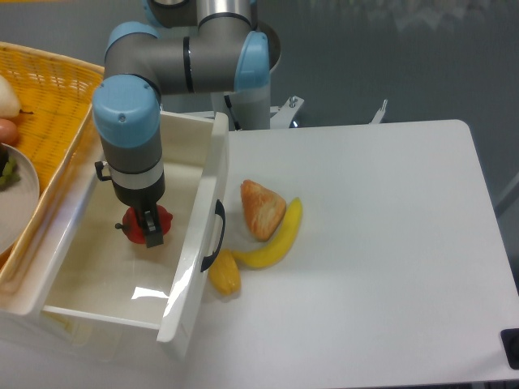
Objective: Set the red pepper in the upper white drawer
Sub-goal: 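Lower the red pepper down into the drawer, then open the gripper to release the pepper inside the drawer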
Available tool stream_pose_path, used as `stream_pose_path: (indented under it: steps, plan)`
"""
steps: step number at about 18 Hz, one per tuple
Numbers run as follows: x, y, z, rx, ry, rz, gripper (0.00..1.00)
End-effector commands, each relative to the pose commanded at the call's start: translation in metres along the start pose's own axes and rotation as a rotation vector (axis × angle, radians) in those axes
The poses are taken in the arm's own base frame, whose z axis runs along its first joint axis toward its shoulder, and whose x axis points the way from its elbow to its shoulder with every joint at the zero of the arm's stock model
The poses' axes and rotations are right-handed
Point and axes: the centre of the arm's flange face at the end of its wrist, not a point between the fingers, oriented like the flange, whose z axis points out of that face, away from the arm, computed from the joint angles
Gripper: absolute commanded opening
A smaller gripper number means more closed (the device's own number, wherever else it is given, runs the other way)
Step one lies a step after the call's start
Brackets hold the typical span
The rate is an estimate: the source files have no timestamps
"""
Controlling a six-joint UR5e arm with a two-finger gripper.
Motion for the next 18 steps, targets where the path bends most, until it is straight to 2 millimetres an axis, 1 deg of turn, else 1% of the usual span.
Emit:
stream_pose_path:
  steps: [2, 5, 7, 9, 11, 16, 18]
  plan:
    - [0.0, 0.001, 0.001, -0.004, 0.002, 0.0, 0.7]
    - [0.001, 0.0, 0.004, -0.007, 0.008, 0.0, 0.8]
    - [0.001, 0.0, 0.004, -0.007, 0.008, 0.0, 0.82]
    - [0.001, 0.0, 0.004, -0.007, 0.006, 0.001, 0.93]
    - [0.0, 0.0, 0.004, -0.006, 0.005, -0.001, 0.99]
    - [0.002, -0.001, -0.003, 0.001, -0.007, -0.007, 0.99]
    - [0.002, -0.001, -0.013, 0.013, -0.037, -0.005, 0.99]
